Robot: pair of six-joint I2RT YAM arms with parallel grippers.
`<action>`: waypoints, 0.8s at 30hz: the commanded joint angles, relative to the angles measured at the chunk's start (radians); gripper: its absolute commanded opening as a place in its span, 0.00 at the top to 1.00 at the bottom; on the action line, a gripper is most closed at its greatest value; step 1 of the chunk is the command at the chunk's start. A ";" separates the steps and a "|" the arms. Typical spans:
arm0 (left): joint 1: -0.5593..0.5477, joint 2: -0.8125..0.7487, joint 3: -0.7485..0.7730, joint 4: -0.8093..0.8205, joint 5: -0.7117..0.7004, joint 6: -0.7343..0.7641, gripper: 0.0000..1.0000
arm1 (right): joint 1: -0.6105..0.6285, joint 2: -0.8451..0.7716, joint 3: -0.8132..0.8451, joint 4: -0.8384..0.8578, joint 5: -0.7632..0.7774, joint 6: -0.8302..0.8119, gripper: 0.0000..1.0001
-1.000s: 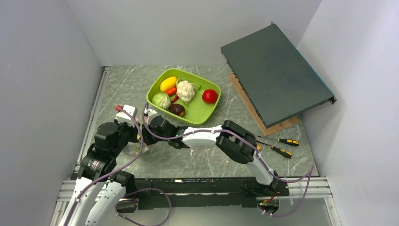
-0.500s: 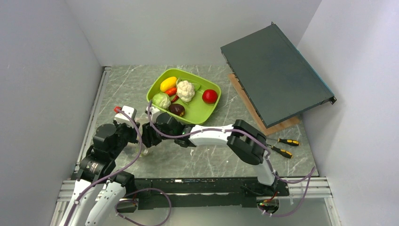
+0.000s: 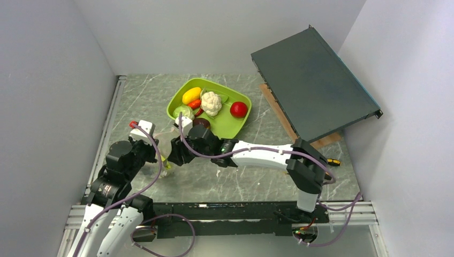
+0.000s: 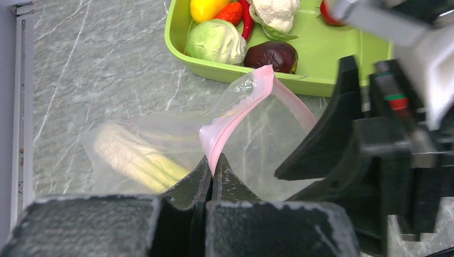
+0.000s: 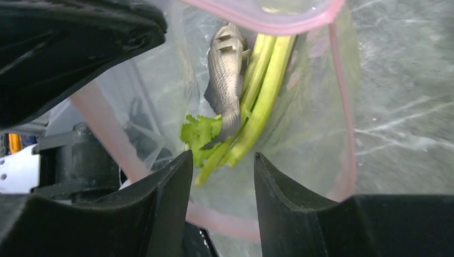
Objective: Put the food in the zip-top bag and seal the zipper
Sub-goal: Place the fake fish in the zipper food storage bag, then pick up the fake vegetable from the bin.
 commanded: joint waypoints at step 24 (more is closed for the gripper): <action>-0.001 -0.002 0.012 0.025 -0.150 -0.019 1.00 | -0.299 0.075 0.159 -0.258 0.444 -0.224 0.03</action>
